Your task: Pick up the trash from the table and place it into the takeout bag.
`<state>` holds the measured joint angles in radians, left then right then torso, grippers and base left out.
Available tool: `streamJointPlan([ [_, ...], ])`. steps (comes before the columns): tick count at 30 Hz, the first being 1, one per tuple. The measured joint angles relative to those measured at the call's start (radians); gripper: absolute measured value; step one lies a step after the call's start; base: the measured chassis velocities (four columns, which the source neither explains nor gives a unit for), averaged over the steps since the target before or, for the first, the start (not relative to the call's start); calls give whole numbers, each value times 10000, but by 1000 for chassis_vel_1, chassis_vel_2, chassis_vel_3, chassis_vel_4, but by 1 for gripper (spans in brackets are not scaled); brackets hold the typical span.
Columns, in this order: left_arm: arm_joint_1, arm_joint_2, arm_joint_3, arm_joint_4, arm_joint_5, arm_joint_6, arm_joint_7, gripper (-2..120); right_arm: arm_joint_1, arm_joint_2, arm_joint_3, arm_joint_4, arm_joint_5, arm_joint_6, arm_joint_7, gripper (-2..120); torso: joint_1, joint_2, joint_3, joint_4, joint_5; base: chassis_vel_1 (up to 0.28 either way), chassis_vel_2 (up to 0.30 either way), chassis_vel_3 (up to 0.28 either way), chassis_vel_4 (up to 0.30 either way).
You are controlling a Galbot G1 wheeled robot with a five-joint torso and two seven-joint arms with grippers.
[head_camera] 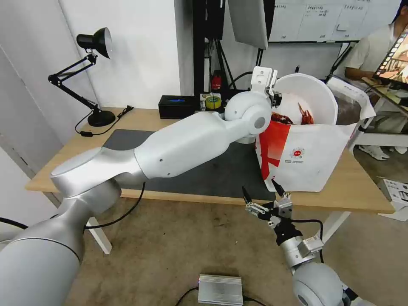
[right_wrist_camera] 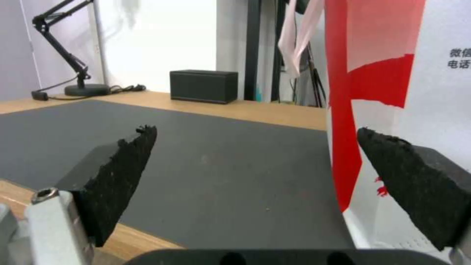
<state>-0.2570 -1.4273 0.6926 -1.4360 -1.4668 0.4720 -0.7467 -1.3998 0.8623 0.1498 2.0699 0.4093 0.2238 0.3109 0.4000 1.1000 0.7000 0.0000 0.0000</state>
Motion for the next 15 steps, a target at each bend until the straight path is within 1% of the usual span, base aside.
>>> streamJointPlan([
  [1,-23,47,-10,-50,-109,284,7,0,0,0,0,0,0,0,0,100,0,0,0,0,0,0,0,0,0],
  [2,-23,47,-10,-50,-109,284,7,0,0,0,0,0,0,0,0,100,0,0,0,0,0,0,0,0,0],
  [4,-84,175,-12,-156,-260,817,-113,7,0,0,0,0,0,0,0,100,-1,0,0,1,-1,0,0,0,0],
  [5,-84,175,-12,-156,-260,817,-113,7,0,0,0,0,0,0,0,100,-1,0,0,1,-1,0,0,0,0],
  [6,-92,213,-35,-191,-418,1035,-266,13,0,0,0,0,0,0,0,100,0,0,0,3,0,0,0,0,0],
  [8,-93,254,-103,-236,-663,1283,-394,21,0,0,0,0,0,0,0,100,0,0,0,1,0,0,0,0,0],
  [9,-93,254,-103,-236,-663,1283,-394,21,0,0,0,0,0,0,0,100,0,0,0,1,0,0,0,0,0],
  [12,-87,296,-137,-315,-753,1384,-440,36,0,0,0,0,0,0,1,100,-1,0,0,1,0,0,0,0,0],
  [13,-87,296,-137,-315,-753,1384,-440,36,0,0,0,0,0,0,1,100,-1,0,0,1,0,0,0,0,0],
  [15,-57,297,-158,-341,-753,1383,-448,45,0,0,0,0,0,0,0,100,0,0,0,1,-1,0,0,0,0],
])
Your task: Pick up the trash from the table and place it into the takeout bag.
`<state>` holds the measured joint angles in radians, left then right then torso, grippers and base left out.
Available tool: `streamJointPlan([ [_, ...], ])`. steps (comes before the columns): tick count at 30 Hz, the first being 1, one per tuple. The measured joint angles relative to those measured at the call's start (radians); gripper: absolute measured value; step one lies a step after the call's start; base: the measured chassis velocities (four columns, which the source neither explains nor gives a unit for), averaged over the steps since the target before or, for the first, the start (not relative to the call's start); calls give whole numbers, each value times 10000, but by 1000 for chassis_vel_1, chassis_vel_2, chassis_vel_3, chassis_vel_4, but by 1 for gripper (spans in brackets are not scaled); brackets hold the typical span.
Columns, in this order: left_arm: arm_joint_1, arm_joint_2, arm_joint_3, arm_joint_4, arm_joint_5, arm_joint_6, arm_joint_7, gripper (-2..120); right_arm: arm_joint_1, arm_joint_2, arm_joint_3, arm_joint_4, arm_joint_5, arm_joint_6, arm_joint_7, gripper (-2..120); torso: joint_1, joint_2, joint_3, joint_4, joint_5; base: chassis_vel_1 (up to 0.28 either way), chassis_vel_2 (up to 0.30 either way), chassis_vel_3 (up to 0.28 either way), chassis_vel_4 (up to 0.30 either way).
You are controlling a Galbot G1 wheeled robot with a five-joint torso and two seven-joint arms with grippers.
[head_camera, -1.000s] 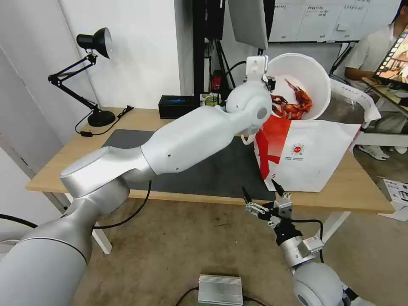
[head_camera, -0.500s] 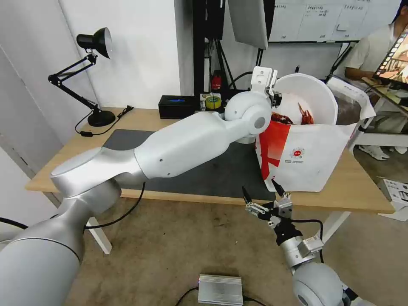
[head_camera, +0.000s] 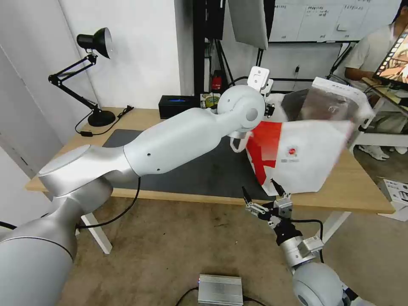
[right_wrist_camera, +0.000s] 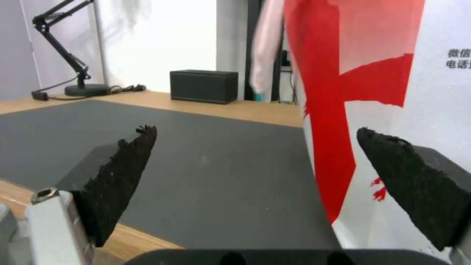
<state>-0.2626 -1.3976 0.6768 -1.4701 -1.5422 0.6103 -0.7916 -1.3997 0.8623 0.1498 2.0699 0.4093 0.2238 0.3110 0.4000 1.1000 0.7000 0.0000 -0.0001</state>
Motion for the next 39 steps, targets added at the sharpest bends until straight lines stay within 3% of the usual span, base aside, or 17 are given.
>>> streamJointPlan([
  [11,46,114,-220,-75,11,-237,-36,86,0,0,0,0,0,0,0,100,0,0,0,0,0,0,0,0,0],
  [15,62,279,-431,-256,-35,-545,-37,99,-1,0,0,0,0,0,0,100,0,0,0,0,0,0,0,0,0],
  [18,113,405,-668,-395,-99,-930,-43,99,-1,0,0,0,0,0,0,100,0,0,0,-1,0,0,0,0,0],
  [21,318,1030,-1116,-960,-143,-1838,-40,100,0,0,0,0,0,0,0,100,0,0,0,-4,0,0,0,0,0],
  [22,318,1030,-1116,-960,-143,-1838,-40,100,0,0,0,0,0,0,0,100,0,0,0,-4,0,0,0,0,0],
  [24,598,1692,-1252,-1419,370,-2494,12,100,0,0,0,0,0,0,0,100,-1,0,-1,-1,-1,0,0,0,0],
  [27,982,2434,-1264,-1830,1254,-3112,440,100,-1,0,0,0,0,0,0,100,0,0,0,0,-2,0,0,0,0],
  [29,1726,3385,-1455,-2462,2240,-3735,1126,100,0,0,1,-1,0,0,1,100,0,1,-1,0,-2,0,0,0,0],
  [30,1726,3385,-1455,-2462,2240,-3735,1126,100,0,0,1,-1,0,0,1,100,0,1,-1,0,-2,0,0,0,0],
  [33,3333,4743,-2075,-3279,3673,-4308,1848,100,0,-1,0,0,0,0,1,100,0,0,0,3,-3,0,0,0,0],
  [34,3333,4743,-2075,-3279,3673,-4308,1848,100,0,-1,0,0,0,0,1,100,0,0,0,3,-3,0,0,0,0],
  [37,5038,5617,-3167,-3921,4771,-4610,2476,100,0,-1,0,0,0,0,1,100,0,-1,-1,3,-4,0,0,0,0],
  [39,5464,5750,-3491,-4072,5068,-4713,2630,100,0,-1,0,0,0,0,0,100,0,-1,-1,0,1,0,0,0,0],
])
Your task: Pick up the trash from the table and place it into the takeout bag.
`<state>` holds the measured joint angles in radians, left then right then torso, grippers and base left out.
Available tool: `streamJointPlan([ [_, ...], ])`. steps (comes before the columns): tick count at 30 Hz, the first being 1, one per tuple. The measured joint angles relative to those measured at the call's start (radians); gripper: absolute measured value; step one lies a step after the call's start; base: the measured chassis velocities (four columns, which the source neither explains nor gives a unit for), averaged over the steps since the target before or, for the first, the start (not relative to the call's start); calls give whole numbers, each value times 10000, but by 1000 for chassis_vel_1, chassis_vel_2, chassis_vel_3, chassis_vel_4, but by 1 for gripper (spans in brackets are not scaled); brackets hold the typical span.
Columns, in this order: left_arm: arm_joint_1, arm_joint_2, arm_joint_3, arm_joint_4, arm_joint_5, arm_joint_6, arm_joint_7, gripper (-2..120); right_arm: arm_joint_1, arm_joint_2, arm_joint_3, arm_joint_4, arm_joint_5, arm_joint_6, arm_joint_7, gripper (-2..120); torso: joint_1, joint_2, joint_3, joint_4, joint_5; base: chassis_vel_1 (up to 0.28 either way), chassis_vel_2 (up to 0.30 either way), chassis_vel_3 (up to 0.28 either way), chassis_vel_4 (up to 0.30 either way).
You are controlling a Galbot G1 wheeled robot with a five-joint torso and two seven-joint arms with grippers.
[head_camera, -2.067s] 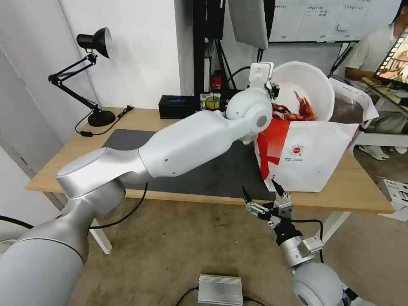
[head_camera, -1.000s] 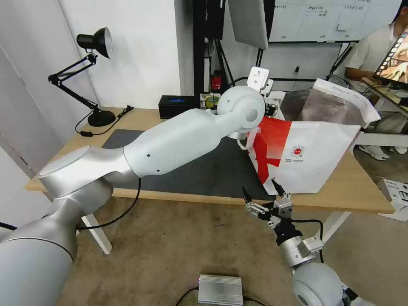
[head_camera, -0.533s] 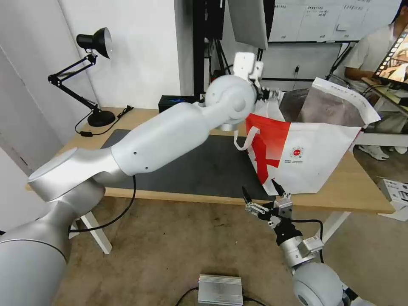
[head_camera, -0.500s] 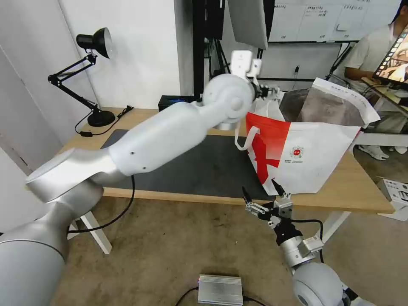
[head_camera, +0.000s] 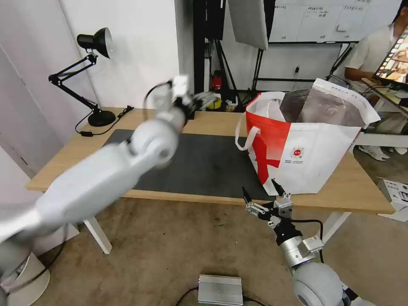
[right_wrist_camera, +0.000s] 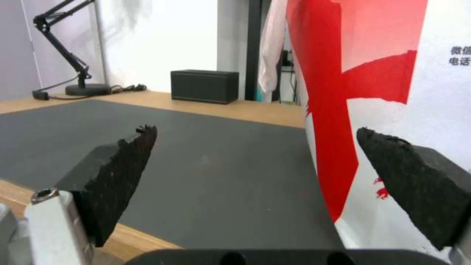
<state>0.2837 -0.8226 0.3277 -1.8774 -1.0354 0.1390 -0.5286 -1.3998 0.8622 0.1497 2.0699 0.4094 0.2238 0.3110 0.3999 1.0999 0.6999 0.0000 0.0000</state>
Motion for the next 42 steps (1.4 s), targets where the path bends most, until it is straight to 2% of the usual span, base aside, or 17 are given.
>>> streamJointPlan([
  [2,1412,311,-834,-415,845,-290,524,100,0,0,0,0,0,0,0,100,0,0,0,-4,-4,0,0,0,0],
  [3,1412,311,-834,-415,845,-290,524,100,0,0,0,0,0,0,0,100,0,0,0,-4,-4,0,0,0,0],
  [4,2154,465,-1323,-619,1242,-419,702,100,0,-2,0,-1,1,0,2,100,0,-1,2,-2,-10,0,0,0,0],
  [6,4106,708,-2838,-1017,2227,-807,1153,100,0,-1,0,0,0,0,-1,100,-1,0,-1,3,2,0,0,0,0],
  [7,4106,708,-2838,-1017,2227,-807,1153,100,0,-1,0,0,0,0,-1,100,-1,0,-1,3,2,0,0,0,0],
  [8,4785,708,-3362,-1101,2501,-958,1307,100,-1,-2,0,0,0,1,-1,100,-2,1,0,6,-7,0,0,0,0],
  [10,6207,659,-4233,-1270,3002,-1505,1571,100,0,-1,-1,0,0,0,-1,100,-1,0,0,3,-1,0,0,0,0],
  [11,6207,659,-4233,-1270,3002,-1505,1571,100,0,-1,-1,0,0,0,-1,100,-1,0,0,3,-1,0,0,0,0],
  [14,7762,216,-5218,-1556,3748,-1998,1743,100,0,-1,0,0,0,0,1,100,-1,1,0,-4,3,0,0,0,0],
  [15,7762,216,-5218,-1556,3748,-1998,1743,100,0,-1,0,0,0,0,1,100,-1,1,0,-4,3,0,0,0,0],
  [18,9138,-531,-5975,-1638,4671,-2589,2001,100,0,-1,0,0,0,0,0,100,-1,1,0,0,0,0,0,0,0],
  [20,9492,-775,-6140,-1610,4981,-2843,2057,100,0,0,0,0,0,0,1,100,-1,1,0,0,2,0,0,0,0],
  [23,10501,-1557,-6699,-1609,5577,-3207,2196,100,0,-1,0,0,0,0,2,100,-1,1,0,1,2,0,0,0,0],
  [30,11542,-2363,-7141,-1592,6114,-3387,2360,100,0,-1,0,0,0,1,1,100,-1,1,1,0,0,0,0,0,0],
  [42,12092,-2500,-7398,-1454,6197,-3382,2568,100,0,-1,0,-1,0,0,1,100,0,1,1,-1,0,0,0,0,0],
])
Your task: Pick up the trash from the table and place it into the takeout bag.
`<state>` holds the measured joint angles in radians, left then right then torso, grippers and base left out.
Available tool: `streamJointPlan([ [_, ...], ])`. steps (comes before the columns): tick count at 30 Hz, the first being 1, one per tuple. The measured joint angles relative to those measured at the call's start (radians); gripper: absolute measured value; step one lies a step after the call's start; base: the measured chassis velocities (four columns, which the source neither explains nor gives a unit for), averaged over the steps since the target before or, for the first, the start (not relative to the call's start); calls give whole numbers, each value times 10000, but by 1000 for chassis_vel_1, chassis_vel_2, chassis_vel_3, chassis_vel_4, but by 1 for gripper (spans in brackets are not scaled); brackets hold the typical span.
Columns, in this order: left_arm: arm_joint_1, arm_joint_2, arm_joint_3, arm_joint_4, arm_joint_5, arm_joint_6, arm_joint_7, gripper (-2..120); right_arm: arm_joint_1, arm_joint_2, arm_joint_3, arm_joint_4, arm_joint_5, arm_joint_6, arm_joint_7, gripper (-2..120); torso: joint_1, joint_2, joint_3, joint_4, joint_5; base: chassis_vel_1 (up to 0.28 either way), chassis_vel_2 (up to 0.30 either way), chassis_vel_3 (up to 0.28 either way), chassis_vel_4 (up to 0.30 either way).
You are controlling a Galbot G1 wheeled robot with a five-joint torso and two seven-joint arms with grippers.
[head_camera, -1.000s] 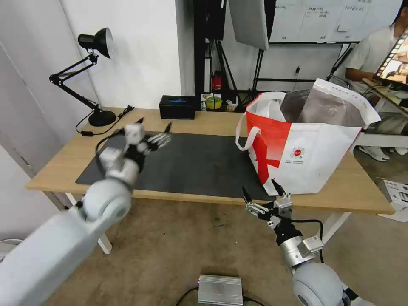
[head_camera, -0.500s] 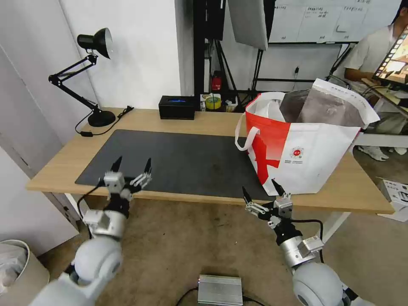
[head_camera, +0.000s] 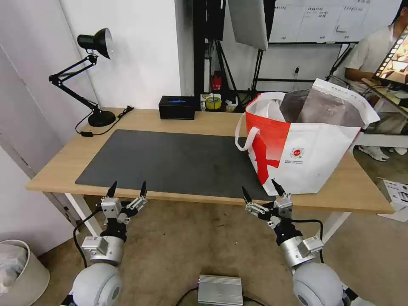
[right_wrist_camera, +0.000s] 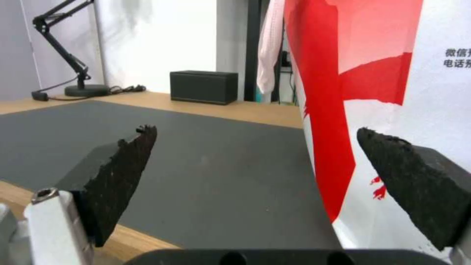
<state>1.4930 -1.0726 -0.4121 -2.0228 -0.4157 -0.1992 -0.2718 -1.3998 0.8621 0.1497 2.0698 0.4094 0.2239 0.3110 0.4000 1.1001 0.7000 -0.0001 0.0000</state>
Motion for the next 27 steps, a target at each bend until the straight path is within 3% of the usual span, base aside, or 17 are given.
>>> streamJointPlan([
  [27,-84,41,31,0,-66,22,-5,100,0,0,0,0,0,0,0,100,0,-1,0,1,0,0,0,0,0],
])
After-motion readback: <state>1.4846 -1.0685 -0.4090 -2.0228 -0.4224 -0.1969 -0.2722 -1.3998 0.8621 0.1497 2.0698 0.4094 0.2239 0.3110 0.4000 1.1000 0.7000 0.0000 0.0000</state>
